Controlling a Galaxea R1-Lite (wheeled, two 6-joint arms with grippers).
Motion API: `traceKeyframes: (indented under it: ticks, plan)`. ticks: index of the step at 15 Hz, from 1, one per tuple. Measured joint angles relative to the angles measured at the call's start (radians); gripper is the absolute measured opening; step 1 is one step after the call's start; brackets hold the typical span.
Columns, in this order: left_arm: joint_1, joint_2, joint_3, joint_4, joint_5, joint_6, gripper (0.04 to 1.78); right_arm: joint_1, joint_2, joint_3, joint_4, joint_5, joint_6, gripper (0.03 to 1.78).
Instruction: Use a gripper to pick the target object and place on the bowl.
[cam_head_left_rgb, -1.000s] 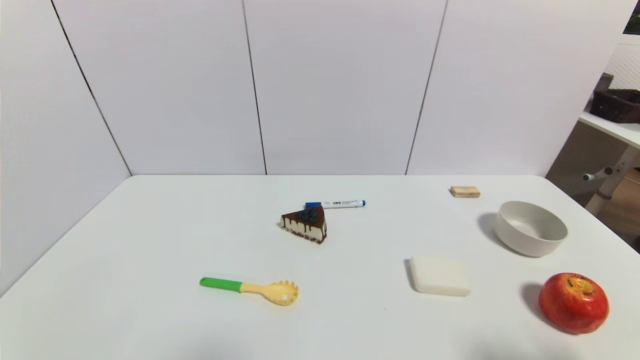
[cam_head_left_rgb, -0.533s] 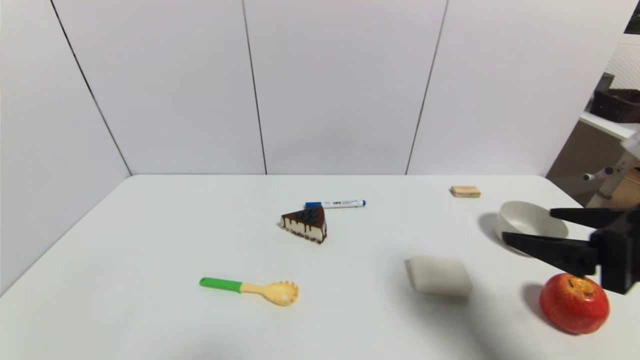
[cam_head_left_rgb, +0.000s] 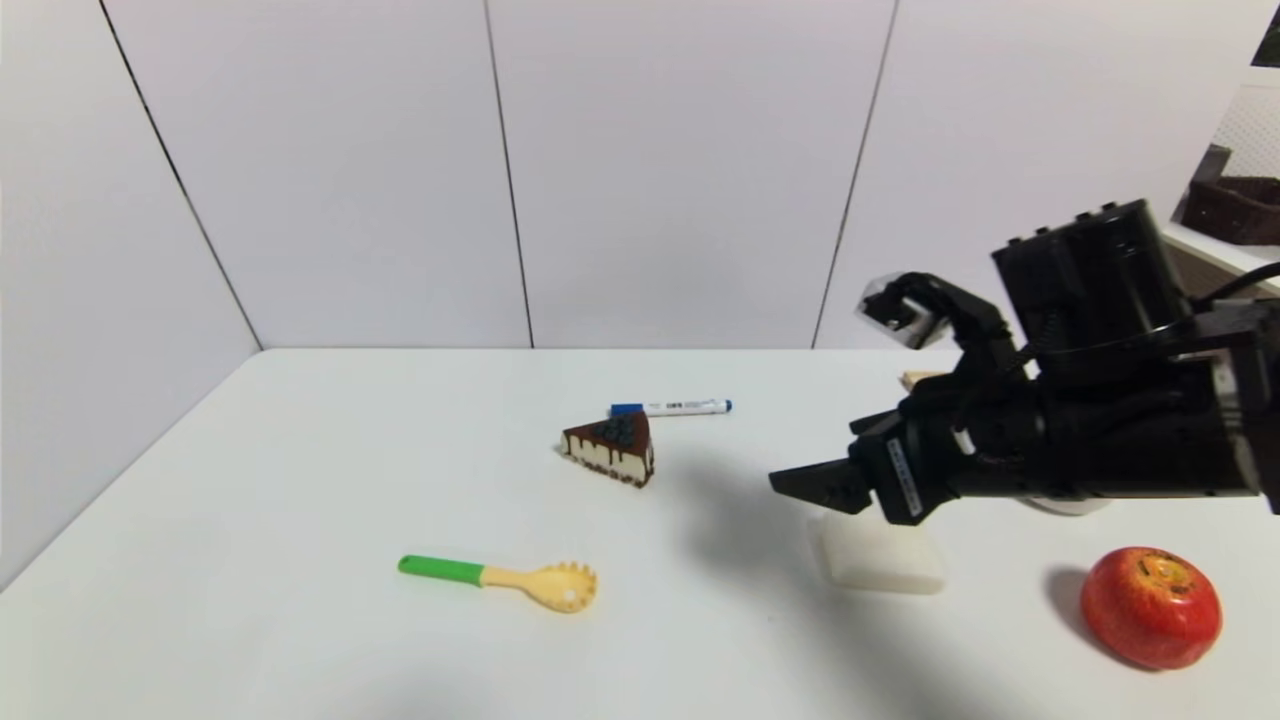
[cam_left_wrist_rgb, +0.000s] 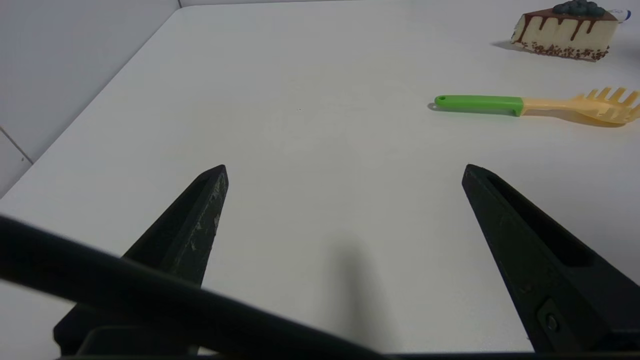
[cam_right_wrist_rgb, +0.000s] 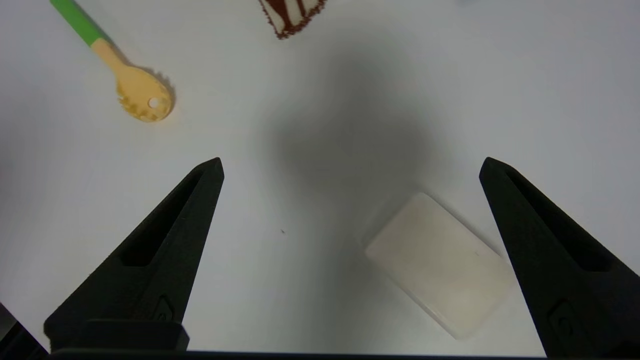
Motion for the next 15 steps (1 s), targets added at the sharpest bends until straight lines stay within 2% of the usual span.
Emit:
traceKeyframes:
  ticks: [6, 15]
  plan:
    - [0.0, 0.0, 0.0, 0.0, 0.0, 0.001, 1.69, 0.172, 0.183, -0.125, -0.004, -0.002, 0.001, 1.77]
    - [0.0, 0.0, 0.0, 0.0, 0.0, 0.001, 1.69, 0.309, 0.349, -0.274, -0.004, -0.005, -0.005, 1.77]
